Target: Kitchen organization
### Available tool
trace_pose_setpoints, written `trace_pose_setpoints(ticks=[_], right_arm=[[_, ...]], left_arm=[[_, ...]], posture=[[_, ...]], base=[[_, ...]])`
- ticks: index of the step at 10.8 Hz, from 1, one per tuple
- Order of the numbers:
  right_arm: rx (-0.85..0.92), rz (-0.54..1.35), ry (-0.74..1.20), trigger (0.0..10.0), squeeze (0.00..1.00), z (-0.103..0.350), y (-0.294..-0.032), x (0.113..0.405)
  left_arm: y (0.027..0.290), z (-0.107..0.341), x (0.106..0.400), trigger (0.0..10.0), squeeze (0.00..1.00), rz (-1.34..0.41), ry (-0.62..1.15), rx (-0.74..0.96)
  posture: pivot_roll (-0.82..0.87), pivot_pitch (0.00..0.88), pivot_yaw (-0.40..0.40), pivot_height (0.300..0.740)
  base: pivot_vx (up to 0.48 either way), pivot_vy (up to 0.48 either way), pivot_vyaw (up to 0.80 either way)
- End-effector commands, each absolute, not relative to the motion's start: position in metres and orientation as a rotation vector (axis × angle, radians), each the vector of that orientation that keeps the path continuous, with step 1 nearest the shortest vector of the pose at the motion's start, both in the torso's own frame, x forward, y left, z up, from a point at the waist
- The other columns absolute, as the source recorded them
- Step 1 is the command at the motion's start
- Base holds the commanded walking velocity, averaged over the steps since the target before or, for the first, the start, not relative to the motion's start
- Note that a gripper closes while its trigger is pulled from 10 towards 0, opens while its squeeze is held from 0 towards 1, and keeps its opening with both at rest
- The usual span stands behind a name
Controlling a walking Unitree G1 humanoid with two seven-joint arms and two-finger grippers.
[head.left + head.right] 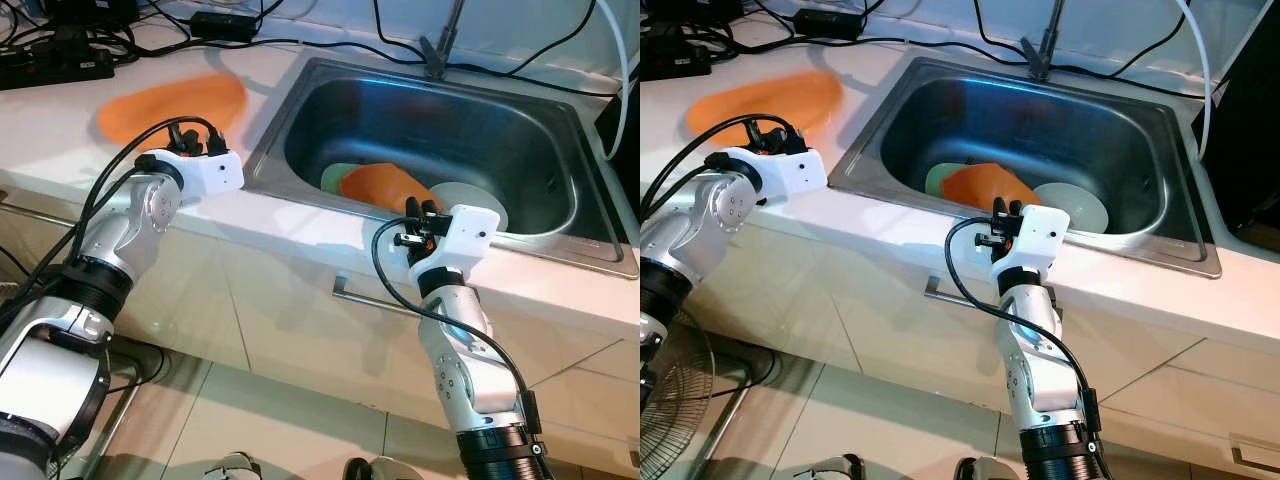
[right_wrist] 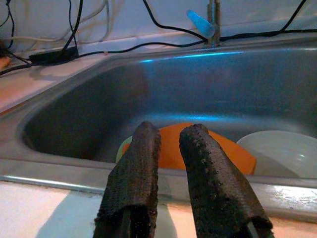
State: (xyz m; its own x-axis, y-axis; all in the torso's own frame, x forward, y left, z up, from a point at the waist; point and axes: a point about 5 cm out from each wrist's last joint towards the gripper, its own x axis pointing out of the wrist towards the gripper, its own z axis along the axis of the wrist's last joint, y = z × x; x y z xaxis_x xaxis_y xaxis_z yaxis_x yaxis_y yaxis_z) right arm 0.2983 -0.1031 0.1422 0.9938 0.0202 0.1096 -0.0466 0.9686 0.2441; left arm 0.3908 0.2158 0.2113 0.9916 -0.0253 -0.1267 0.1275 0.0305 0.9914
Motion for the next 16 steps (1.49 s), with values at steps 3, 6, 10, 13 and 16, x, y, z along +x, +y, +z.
trace_pose_setpoints(ticks=[3,6,10,13,16], right_arm=[[0.312,0.015,-0.024,10.0,0.00,0.127,-0.095,0.296],[0.308,0.018,-0.027,10.0,0.00,0.129,-0.095,0.297],[0.299,0.034,-0.055,10.0,0.00,0.142,-0.095,0.307],[0.367,0.053,-0.105,10.0,1.00,0.164,-0.094,0.319],[0.540,0.077,-0.153,10.0,1.00,0.197,-0.091,0.331]], left_arm=[[0.225,0.172,0.381,0.0,0.00,-0.198,0.213,1.556],[0.202,0.197,0.383,10.0,0.00,-0.176,-0.038,1.582],[0.140,0.208,0.363,10.0,0.00,-0.278,-0.356,1.463],[0.104,0.195,0.342,10.0,0.00,-0.393,-0.400,1.372],[0.097,0.192,0.334,10.0,0.00,-0.424,-0.399,1.369]], posture=[[0.02,0.141,-0.076,0.740],[0.02,0.137,-0.077,0.740],[0.01,0.130,-0.089,0.740],[0.01,0.122,-0.093,0.740],[0.01,0.119,-0.091,0.740]], base=[[0.000,0.000,0.00],[0.000,0.000,0.00],[0.000,0.000,0.00],[0.000,0.000,0.00],[0.000,0.000,0.00]])
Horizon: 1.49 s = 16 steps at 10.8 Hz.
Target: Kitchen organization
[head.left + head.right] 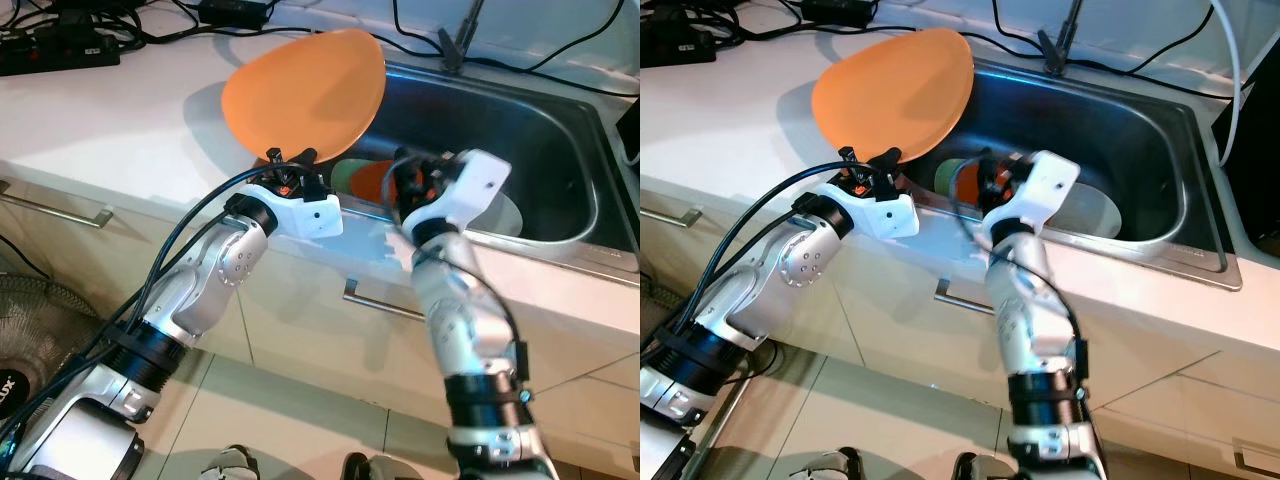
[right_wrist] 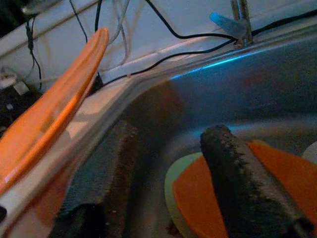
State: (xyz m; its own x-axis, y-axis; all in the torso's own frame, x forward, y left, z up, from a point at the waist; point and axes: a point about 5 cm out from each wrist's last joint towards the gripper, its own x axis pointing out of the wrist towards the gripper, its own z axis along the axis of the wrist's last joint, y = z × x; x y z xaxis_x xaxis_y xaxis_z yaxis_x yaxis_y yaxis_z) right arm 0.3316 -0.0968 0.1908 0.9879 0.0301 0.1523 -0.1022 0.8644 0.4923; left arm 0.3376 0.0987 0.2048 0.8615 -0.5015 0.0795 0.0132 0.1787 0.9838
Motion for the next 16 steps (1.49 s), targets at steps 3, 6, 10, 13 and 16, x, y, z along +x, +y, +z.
trace_pose_setpoints(ticks=[3,6,10,13,16], right_arm=[[0.728,0.086,-0.135,10.0,1.00,0.206,-0.091,0.335],[0.899,0.190,-0.119,10.0,0.00,0.220,-0.081,0.334],[0.975,0.242,-0.102,10.0,0.00,0.225,-0.076,0.335],[0.980,0.244,-0.096,10.0,0.00,0.224,-0.076,0.335],[0.965,0.204,-0.083,10.0,0.00,0.218,-0.081,0.337]], left_arm=[[0.095,0.189,0.331,10.0,0.00,-0.441,-0.386,1.373],[0.084,0.176,0.323,10.0,0.00,-0.570,-0.371,1.379],[0.075,0.167,0.313,10.0,0.00,-0.684,-0.363,1.386],[0.074,0.169,0.312,10.0,0.00,-0.674,-0.376,1.388],[0.082,0.181,0.320,10.0,0.00,-0.572,-0.396,1.420]], posture=[[0.01,0.118,-0.092,0.740],[0.01,0.109,-0.090,0.740],[0.02,0.096,-0.093,0.740],[0.02,0.094,-0.094,0.740],[0.02,0.097,-0.095,0.740]], base=[[0.000,0.000,0.00],[0.000,0.000,0.00],[0.000,0.000,0.00],[0.000,0.000,0.00],[0.000,0.000,0.00]])
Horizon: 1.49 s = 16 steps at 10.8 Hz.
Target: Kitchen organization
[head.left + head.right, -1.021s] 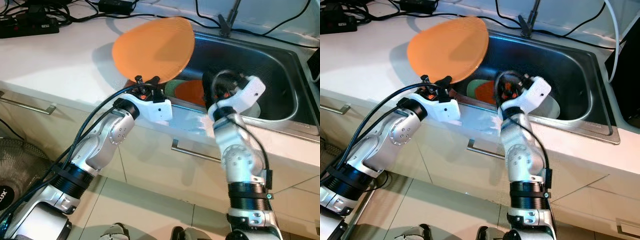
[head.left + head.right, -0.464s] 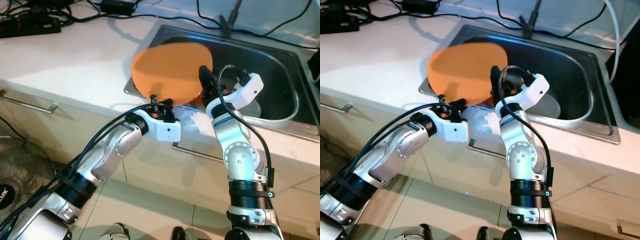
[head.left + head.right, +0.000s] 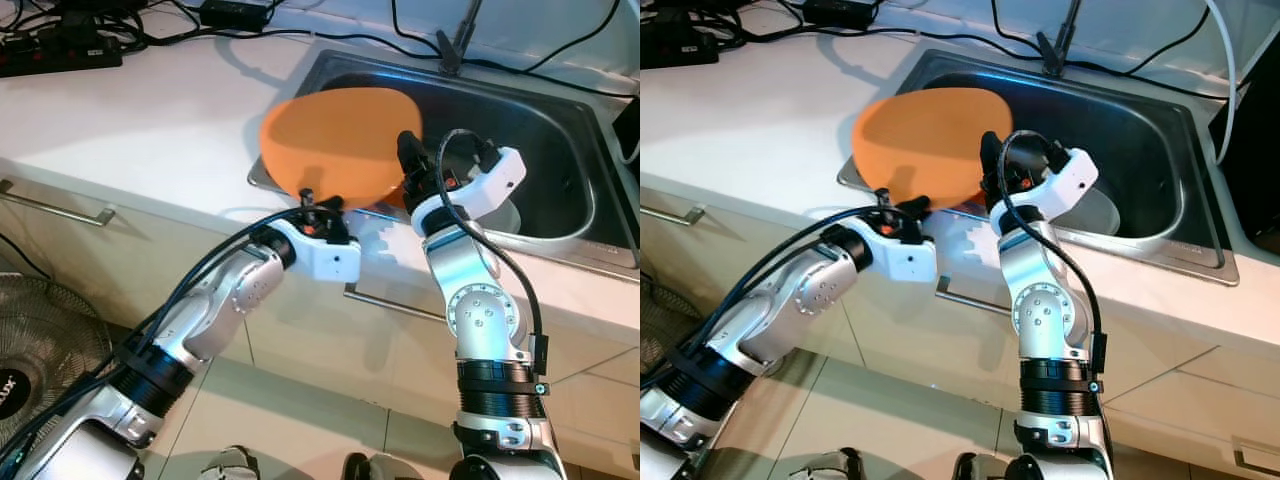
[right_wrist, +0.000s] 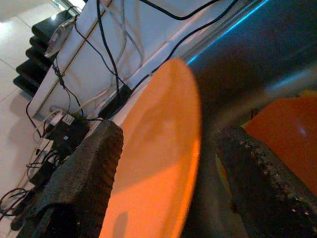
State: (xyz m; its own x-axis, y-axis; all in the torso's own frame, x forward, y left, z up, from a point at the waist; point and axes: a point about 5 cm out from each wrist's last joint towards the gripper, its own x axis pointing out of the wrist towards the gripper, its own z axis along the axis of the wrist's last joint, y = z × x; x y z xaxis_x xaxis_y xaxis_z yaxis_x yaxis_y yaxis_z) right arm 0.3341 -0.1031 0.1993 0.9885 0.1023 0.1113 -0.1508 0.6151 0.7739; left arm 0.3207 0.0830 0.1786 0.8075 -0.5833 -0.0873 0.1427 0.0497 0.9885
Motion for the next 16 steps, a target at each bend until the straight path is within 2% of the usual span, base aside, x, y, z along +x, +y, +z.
trace_pose_setpoints(ticks=[1,2,10,16], right_arm=[[0.964,0.200,-0.084,10.0,0.00,0.218,-0.082,0.337],[0.963,0.196,-0.084,10.0,0.00,0.217,-0.082,0.337],[0.965,0.169,-0.040,10.0,0.00,0.205,-0.082,0.337],[0.977,0.161,-0.025,10.0,0.00,0.201,-0.082,0.338]], left_arm=[[0.086,0.188,0.326,10.0,0.00,-0.512,-0.404,1.432],[0.090,0.193,0.329,10.0,0.00,-0.469,-0.410,1.434],[0.077,0.208,0.323,10.0,0.00,-0.461,-0.548,1.381],[0.069,0.206,0.316,10.0,0.00,-0.535,-0.584,1.357]], posture=[[0.02,0.098,-0.094,0.740],[0.02,0.098,-0.094,0.740],[0.02,0.113,-0.096,0.740],[0.03,0.115,-0.096,0.740]], base=[[0.000,0.000,0.00],[0.000,0.000,0.00],[0.000,0.000,0.00],[0.000,0.000,0.00]])
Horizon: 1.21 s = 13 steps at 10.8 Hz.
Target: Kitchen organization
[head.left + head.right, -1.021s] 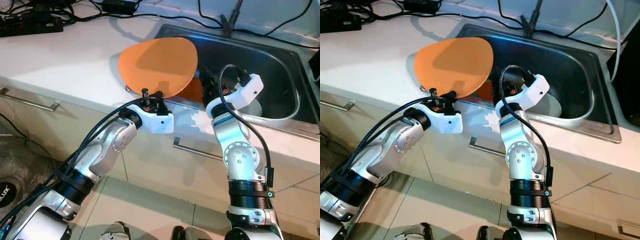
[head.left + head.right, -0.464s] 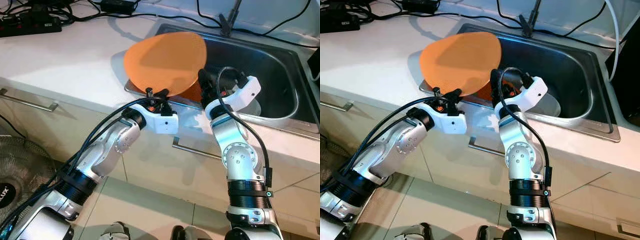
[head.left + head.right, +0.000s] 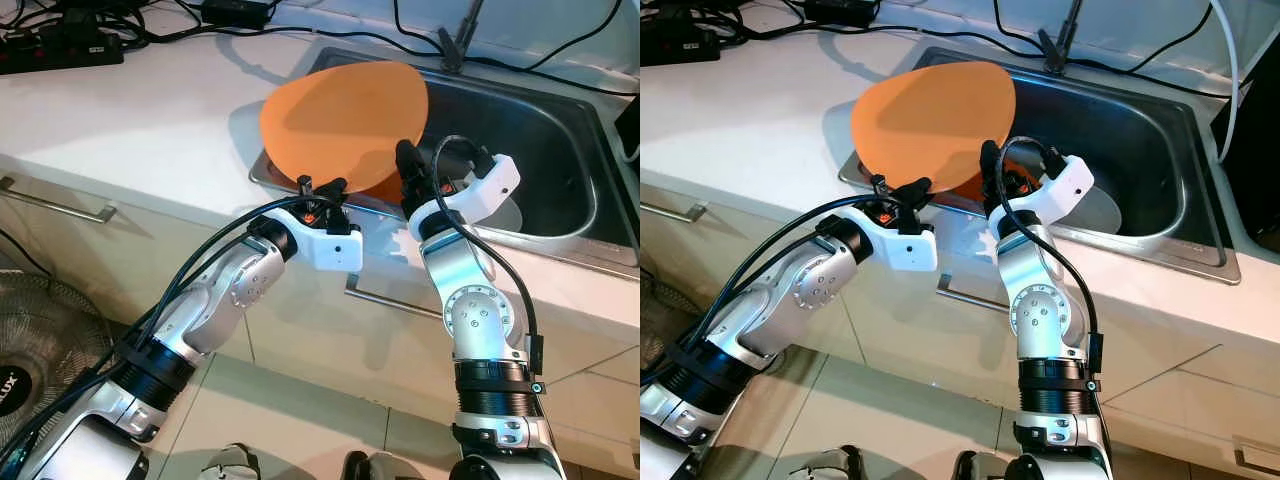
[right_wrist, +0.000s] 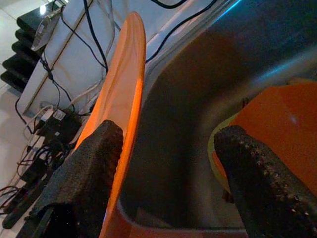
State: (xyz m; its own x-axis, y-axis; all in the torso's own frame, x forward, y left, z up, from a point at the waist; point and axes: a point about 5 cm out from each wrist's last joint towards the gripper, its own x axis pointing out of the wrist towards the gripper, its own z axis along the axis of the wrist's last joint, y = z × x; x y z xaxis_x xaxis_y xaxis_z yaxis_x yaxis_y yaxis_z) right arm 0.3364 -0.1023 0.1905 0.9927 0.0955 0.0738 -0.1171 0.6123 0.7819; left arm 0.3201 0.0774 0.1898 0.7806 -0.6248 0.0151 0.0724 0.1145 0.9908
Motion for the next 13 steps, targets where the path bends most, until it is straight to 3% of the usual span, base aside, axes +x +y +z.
trace_pose_setpoints(ticks=[1,2,3,13], right_arm=[[0.980,0.161,-0.025,10.0,0.00,0.2007,-0.0816,0.3381],[0.987,0.163,-0.026,10.0,0.00,0.2010,-0.0814,0.3382],[1.002,0.170,-0.031,0.0,0.00,0.2025,-0.0807,0.3385],[1.036,0.201,-0.047,0.0,0.00,0.2063,-0.0784,0.3378]], left_arm=[[0.0688,0.2051,0.3155,10.0,0.00,-0.541,-0.585,1.356],[0.0661,0.2017,0.3133,10.0,0.00,-0.581,-0.585,1.353],[0.0623,0.1974,0.3104,10.0,0.00,-0.626,-0.584,1.345],[0.0634,0.1974,0.3118,10.0,0.00,-0.629,-0.582,1.352]], posture=[[0.03,0.115,-0.096,0.740],[0.03,0.115,-0.096,0.740],[0.03,0.119,-0.096,0.740],[0.03,0.121,-0.095,0.740]], base=[[0.000,0.000,0.00],[0.000,0.000,0.00],[0.000,0.000,0.00],[0.000,0.000,0.00]])
